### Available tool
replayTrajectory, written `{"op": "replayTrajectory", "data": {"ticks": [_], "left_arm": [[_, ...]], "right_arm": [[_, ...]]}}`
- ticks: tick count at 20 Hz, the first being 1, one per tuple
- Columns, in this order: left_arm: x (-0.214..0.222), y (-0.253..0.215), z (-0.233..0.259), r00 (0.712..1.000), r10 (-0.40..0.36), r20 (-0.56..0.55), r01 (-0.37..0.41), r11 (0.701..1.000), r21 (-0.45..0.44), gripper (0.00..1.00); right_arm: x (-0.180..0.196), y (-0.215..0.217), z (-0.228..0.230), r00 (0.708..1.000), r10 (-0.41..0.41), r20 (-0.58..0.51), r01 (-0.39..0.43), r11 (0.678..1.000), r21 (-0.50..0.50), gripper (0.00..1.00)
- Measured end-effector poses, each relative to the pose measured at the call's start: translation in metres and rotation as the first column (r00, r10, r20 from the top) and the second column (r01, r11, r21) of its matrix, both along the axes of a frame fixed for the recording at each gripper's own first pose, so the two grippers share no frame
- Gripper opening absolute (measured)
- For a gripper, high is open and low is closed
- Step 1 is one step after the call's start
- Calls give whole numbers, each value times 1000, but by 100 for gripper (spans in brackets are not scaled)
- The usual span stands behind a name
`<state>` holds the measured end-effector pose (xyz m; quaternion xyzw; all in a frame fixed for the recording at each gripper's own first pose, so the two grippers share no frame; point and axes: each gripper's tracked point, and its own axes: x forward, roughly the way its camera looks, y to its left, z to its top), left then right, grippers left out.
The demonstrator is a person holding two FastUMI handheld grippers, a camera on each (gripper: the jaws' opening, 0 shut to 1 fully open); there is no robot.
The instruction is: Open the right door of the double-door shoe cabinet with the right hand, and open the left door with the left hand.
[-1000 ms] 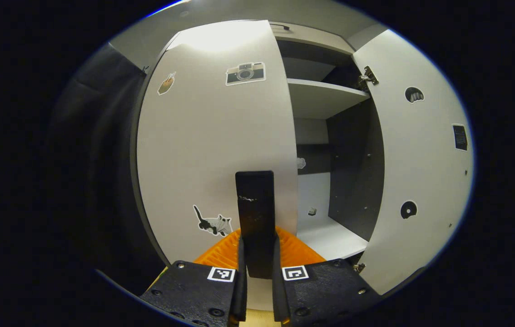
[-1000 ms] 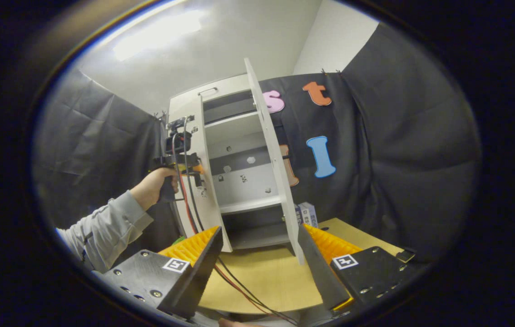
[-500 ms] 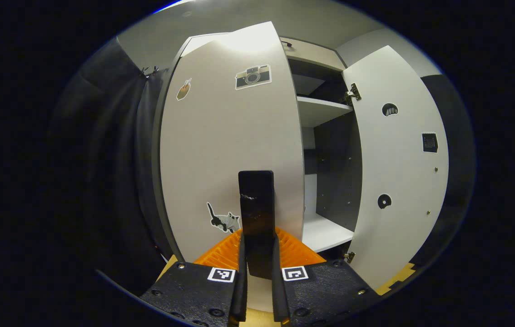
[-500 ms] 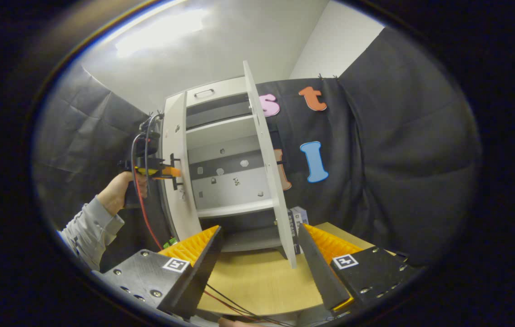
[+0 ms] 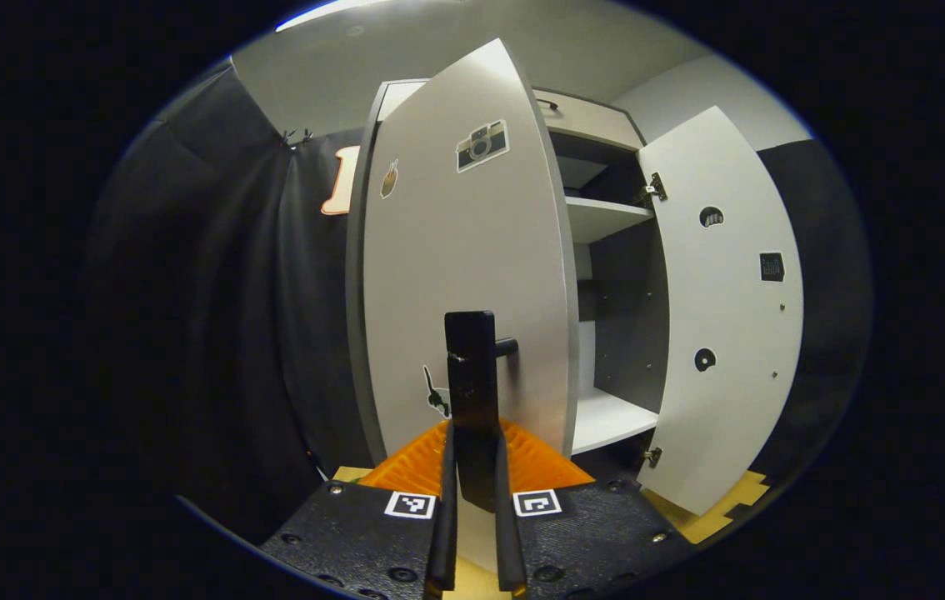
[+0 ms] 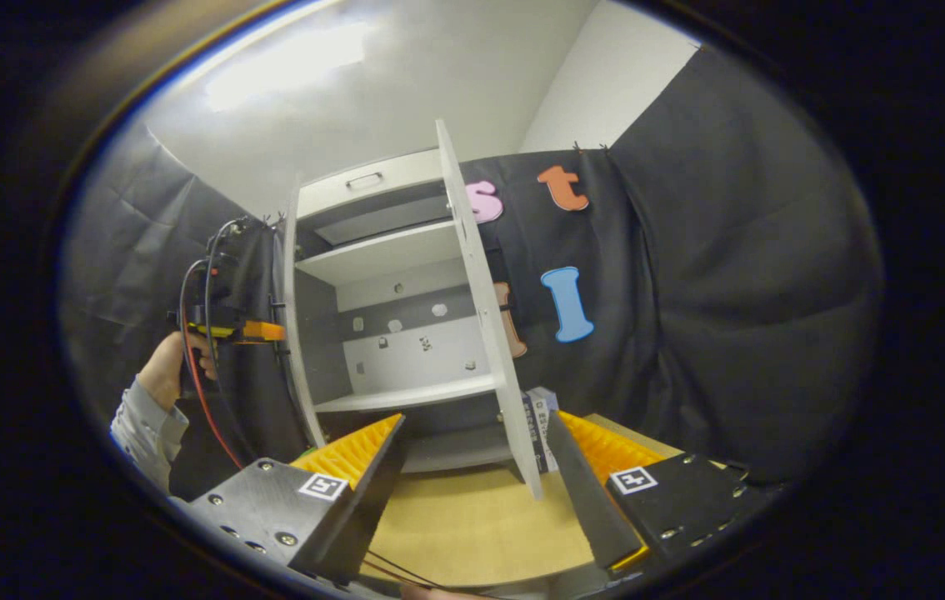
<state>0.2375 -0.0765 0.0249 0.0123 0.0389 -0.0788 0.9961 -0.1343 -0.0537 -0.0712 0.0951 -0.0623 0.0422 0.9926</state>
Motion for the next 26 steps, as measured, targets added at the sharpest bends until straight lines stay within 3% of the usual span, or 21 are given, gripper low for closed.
{"op": "replayTrajectory", "data": {"ticks": [8,16,21,26], "left_arm": [[-3,12,2,1000,23,5,-23,1000,-6,18],[-1,57,2,986,167,15,-168,986,16,2],[-2,45,1,996,94,-3,-94,994,-58,1],[-5,56,3,995,103,-1,-103,993,-59,1]], "right_arm": [[4,16,-5,1000,21,-14,-21,1000,-19,98],[14,33,-14,998,34,-44,-35,999,-30,98],[19,53,-11,998,54,-44,-57,996,-64,98],[21,77,-16,995,85,-52,-90,991,-100,98]]}}
